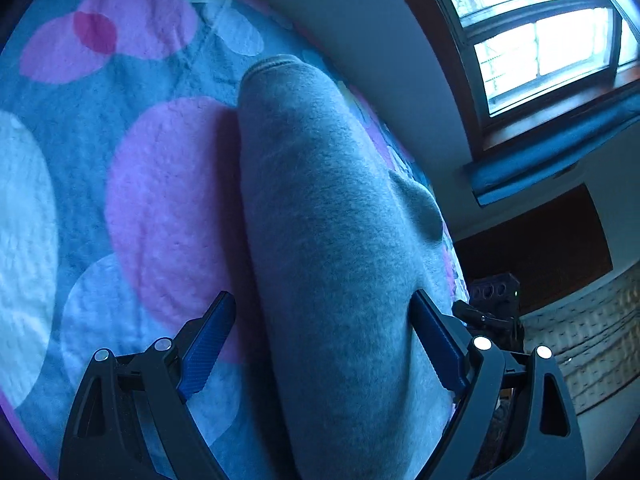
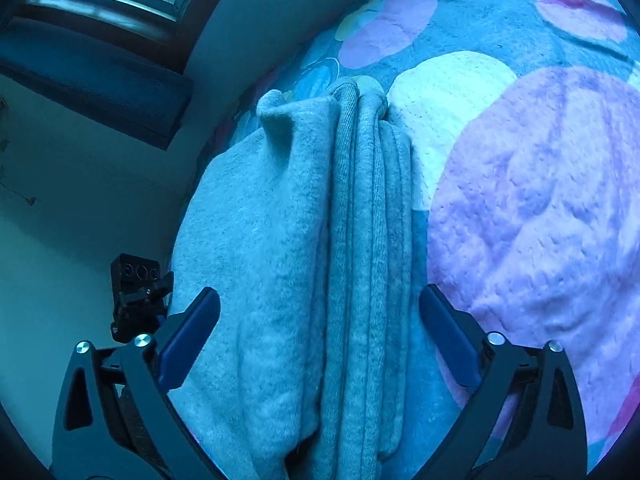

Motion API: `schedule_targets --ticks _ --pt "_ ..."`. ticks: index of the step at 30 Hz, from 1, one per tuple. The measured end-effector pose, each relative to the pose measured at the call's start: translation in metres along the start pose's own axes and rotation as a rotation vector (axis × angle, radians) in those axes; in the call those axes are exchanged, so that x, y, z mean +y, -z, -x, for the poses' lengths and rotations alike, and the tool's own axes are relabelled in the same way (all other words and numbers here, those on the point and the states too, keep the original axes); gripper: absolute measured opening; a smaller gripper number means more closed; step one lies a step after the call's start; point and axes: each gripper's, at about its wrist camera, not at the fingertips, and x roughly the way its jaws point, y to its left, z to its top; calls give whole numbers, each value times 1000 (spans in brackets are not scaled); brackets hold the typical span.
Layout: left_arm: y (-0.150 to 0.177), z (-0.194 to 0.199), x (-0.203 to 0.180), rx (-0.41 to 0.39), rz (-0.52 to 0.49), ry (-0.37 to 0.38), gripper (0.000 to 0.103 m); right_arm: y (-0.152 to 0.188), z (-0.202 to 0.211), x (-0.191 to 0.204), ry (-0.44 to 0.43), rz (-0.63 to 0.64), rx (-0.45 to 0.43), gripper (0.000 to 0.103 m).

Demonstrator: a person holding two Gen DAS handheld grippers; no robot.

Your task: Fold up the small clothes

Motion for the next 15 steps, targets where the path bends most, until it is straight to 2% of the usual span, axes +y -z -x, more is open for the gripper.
schedule_targets --ticks 5,9,15 --pt "-5 -7 -5 23 -20 -14 88 -10 -6 -2 -45 -14 36 101" --pt "-4 -12 -7 31 -43 -24 88 -14 -10 -3 -46 -18 53 101" --pt "0 -15 -11 32 -68 -48 88 -14 -11 4 -34 4 14 101"
